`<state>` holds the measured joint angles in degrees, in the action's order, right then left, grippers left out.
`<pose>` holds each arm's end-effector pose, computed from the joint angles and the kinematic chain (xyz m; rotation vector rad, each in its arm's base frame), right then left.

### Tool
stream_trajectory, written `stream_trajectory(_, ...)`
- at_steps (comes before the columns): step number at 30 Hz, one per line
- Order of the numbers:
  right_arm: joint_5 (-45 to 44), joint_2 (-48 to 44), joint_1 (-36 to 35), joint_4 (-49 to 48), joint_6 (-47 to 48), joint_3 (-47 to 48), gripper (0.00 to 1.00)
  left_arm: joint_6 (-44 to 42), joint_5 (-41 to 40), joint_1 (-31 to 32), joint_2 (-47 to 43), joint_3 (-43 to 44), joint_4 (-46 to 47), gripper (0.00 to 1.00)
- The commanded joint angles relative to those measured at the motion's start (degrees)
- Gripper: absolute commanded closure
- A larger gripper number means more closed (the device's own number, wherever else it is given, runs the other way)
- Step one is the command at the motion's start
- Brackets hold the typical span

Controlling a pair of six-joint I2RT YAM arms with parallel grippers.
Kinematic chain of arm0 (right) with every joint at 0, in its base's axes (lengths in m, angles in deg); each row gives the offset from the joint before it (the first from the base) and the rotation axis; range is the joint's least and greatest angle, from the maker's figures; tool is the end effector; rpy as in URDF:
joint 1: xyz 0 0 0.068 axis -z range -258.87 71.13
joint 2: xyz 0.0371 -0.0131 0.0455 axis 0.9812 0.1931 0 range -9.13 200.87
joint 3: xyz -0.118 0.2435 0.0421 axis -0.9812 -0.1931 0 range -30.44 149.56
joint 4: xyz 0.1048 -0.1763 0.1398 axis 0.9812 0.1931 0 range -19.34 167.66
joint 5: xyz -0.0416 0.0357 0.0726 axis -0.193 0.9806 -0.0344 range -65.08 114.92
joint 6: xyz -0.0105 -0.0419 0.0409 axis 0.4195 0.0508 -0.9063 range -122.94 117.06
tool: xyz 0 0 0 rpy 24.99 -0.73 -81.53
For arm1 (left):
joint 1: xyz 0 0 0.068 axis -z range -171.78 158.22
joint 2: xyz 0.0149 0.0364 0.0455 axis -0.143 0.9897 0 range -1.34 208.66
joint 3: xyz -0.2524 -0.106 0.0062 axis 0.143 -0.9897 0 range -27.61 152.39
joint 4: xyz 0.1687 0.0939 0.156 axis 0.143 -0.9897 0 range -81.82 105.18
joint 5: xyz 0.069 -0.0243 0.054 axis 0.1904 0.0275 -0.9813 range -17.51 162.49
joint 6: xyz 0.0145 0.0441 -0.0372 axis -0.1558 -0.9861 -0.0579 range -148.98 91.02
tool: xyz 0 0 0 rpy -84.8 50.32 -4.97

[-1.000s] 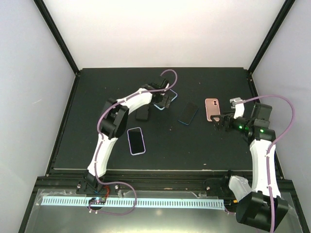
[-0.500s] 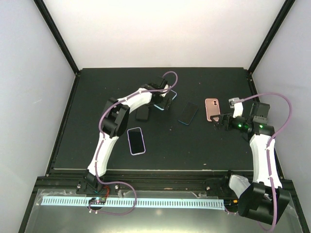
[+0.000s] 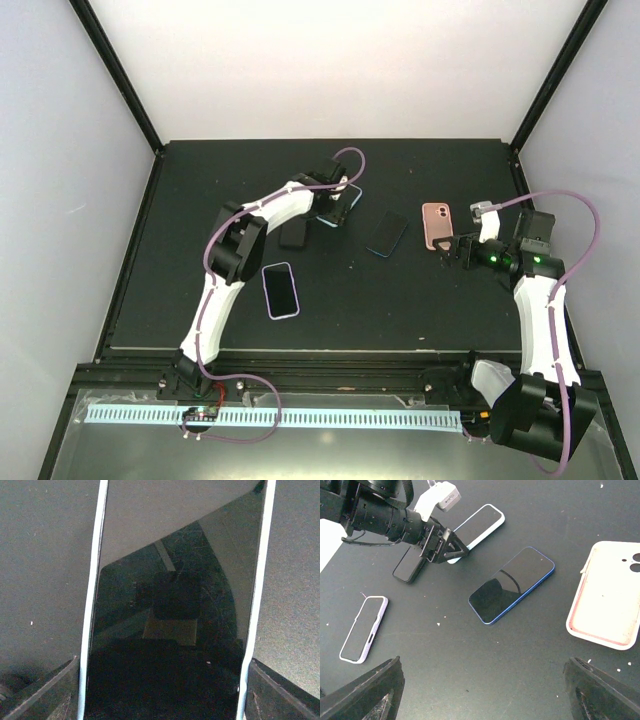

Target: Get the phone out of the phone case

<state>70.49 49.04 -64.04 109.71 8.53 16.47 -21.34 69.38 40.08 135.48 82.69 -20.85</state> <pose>0.1870 -0.0173 0.2721 -0.2697 2.2154 0.7213 0.4266 -0.2623 0.1413 0.5426 2.6129 -0.1519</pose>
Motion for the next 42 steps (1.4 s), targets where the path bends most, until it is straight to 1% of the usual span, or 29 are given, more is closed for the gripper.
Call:
stream_trajectory(1, 0.2, -0.4, 0.2, 0.3, 0.7, 1.9, 0.12, 0.4, 2.0, 0.3, -2.5, -4.2, -2.3, 0.27)
stream_trajectory(5, 0.4, -0.4, 0.2, 0.4, 0.7, 2.0, 0.12, 0.5, 2.0, 2.4, -9.9, -14.7, 1.7, 0.33)
stream_trajectory(8, 0.5, -0.6, 0.2, 0.5, 0.8, 2.0, 0.12, 3.8, 1.0, 4.4, -16.5, -24.3, 2.1, 0.33)
stream_trajectory(12, 1.1, -0.5, 0.2, 0.6, 0.8, 2.0, 0.12, 9.9, -0.3, 8.5, -25.9, -39.1, 2.7, 0.32)
stream_trajectory(16, 1.6, -0.1, 0.2, 0.9, 1.0, 2.1, 0.12, 15.3, -0.8, 13.5, -33.9, -52.1, 4.6, 0.31)
stream_trajectory(18, 1.9, 0.0, 0.2, 0.9, 1.0, 2.1, 0.12, 17.6, -0.3, 15.5, -36.4, -56.8, 5.5, 0.29)
stream_trajectory(20, 2.1, 0.0, 0.2, 1.0, 1.0, 2.0, 0.12, 18.5, 1.1, 16.7, -37.5, -59.4, 5.5, 0.24)
stream_trajectory(22, 2.4, 0.0, 0.2, 0.9, 1.0, 2.0, 0.12, 16.7, 2.0, 17.3, -37.6, -60.0, 5.8, 0.12)
stream_trajectory(25, 2.5, 0.1, 0.2, 1.2, 1.2, 2.1, 0.12, 14.5, -0.6, 17.5, -37.1, -58.2, 4.9, 0.02)
stream_trajectory(27, 2.3, -0.2, 0.2, 1.4, 1.4, 2.1, 0.12, 12.6, -2.4, 17.2, -35.5, -55.2, 3.6, 0.01)
stream_trajectory(30, 1.9, -1.0, 0.2, 1.3, 1.5, 2.1, 0.12, 8.4, -1.8, 16.8, -30.6, -48.6, -0.5, 0.01)
stream_trajectory(34, 1.5, -1.9, 0.2, 1.3, 1.6, 2.0, 0.12, 5.5, -2.4, 16.8, -24.9, -42.2, -4.2, 0.01)
stream_trajectory(37, 1.4, -2.1, 0.2, 1.4, 1.8, 2.0, 0.12, 4.6, -1.9, 16.7, -23.6, -40.6, -4.6, 0.01)
stream_trajectory(40, 1.6, -2.0, 0.1, 1.4, 1.8, 2.0, 0.12, 3.8, 0.2, 16.7, -24.1, -41.2, -2.5, 0.04)
stream_trajectory(42, 1.8, -1.7, 0.2, 1.4, 1.9, 2.1, 0.12, 3.6, 0.1, 16.8, -23.7, -41.4, -2.0, 0.04)
